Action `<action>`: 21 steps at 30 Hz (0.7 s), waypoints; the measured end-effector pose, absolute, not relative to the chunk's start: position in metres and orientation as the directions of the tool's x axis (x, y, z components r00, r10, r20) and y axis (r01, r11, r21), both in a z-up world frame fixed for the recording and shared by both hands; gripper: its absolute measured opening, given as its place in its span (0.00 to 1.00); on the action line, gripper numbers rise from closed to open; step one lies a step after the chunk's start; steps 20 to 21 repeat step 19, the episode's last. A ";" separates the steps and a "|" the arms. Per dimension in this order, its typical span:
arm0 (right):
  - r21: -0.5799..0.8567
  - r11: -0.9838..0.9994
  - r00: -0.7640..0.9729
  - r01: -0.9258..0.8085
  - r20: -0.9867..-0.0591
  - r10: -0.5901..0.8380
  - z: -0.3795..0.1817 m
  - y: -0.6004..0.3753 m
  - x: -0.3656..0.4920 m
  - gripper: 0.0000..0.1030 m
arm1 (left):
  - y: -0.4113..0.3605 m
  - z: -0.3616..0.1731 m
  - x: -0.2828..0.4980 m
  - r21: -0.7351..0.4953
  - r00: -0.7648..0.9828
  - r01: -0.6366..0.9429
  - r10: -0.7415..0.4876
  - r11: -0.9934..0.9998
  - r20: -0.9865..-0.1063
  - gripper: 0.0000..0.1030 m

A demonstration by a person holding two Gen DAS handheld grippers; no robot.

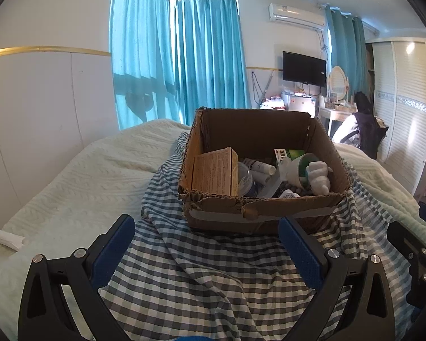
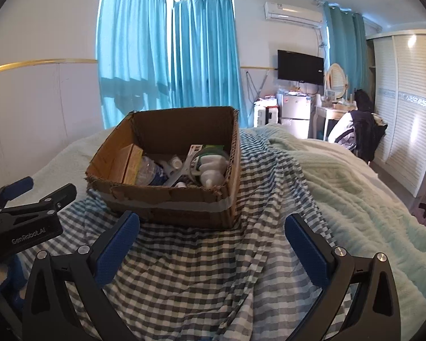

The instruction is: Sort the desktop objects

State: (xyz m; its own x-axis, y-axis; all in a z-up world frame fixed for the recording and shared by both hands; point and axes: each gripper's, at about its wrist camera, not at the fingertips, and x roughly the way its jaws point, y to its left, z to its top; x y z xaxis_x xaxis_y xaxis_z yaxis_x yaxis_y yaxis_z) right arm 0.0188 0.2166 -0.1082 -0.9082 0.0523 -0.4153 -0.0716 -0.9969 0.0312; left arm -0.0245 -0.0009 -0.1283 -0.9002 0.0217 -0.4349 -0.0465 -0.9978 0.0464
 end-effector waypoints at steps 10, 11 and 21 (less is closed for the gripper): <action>0.002 -0.996 -0.903 -0.088 -0.423 0.078 -0.109 0.215 0.020 1.00 | -0.002 -0.127 -0.026 0.016 -0.886 -0.065 0.051 -0.998 -0.462 1.00; 0.000 -0.996 -0.902 -0.084 -0.425 0.076 -0.110 0.215 0.021 1.00 | -0.002 -0.127 -0.026 0.013 -0.886 -0.067 0.054 -0.998 -0.460 1.00; 0.001 -0.997 -0.901 -0.078 -0.427 0.070 -0.109 0.213 0.020 1.00 | 0.002 -0.124 -0.023 0.032 -0.898 -0.063 0.042 -0.997 -0.438 1.00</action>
